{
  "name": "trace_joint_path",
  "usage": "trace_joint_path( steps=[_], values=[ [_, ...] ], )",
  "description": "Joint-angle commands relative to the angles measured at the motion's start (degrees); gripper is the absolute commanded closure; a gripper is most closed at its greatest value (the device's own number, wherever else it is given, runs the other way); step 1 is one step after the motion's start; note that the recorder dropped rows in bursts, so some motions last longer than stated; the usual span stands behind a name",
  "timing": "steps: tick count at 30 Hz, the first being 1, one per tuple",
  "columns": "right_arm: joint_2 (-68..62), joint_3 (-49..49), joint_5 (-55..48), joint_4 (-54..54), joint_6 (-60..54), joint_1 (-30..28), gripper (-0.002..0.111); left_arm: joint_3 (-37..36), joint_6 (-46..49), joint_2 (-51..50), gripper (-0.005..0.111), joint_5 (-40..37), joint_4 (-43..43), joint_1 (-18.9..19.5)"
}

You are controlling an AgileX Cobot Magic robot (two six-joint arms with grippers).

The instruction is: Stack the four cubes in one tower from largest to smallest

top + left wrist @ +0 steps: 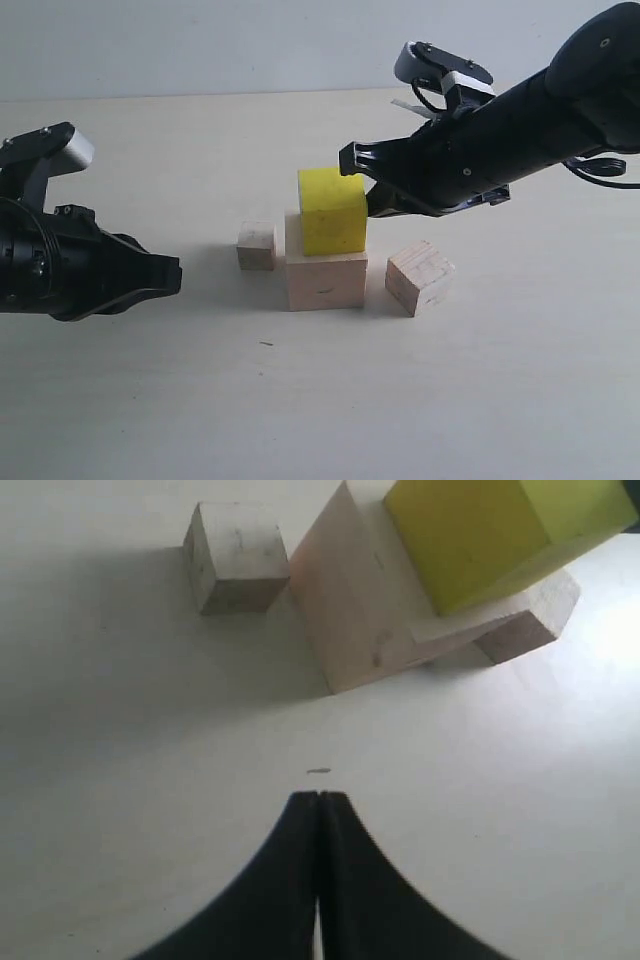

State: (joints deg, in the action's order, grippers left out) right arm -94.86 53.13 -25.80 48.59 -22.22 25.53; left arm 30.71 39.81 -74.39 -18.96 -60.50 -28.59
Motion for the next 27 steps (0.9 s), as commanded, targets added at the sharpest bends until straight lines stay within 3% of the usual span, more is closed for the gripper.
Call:
trace_joint_path(
  steps=[1,27],
  values=[
    [0.0,-0.2,-0.9,0.8,-1.4,-0.2,0.108,-0.1,0.3,0.5,0.107,0.7,-0.1,0.0],
    [0.0,-0.2,4.1,0.8,-1.9,-0.2,0.108,-0.1,0.4,0.5,0.107,1.1,-0.1,0.0]
  ],
)
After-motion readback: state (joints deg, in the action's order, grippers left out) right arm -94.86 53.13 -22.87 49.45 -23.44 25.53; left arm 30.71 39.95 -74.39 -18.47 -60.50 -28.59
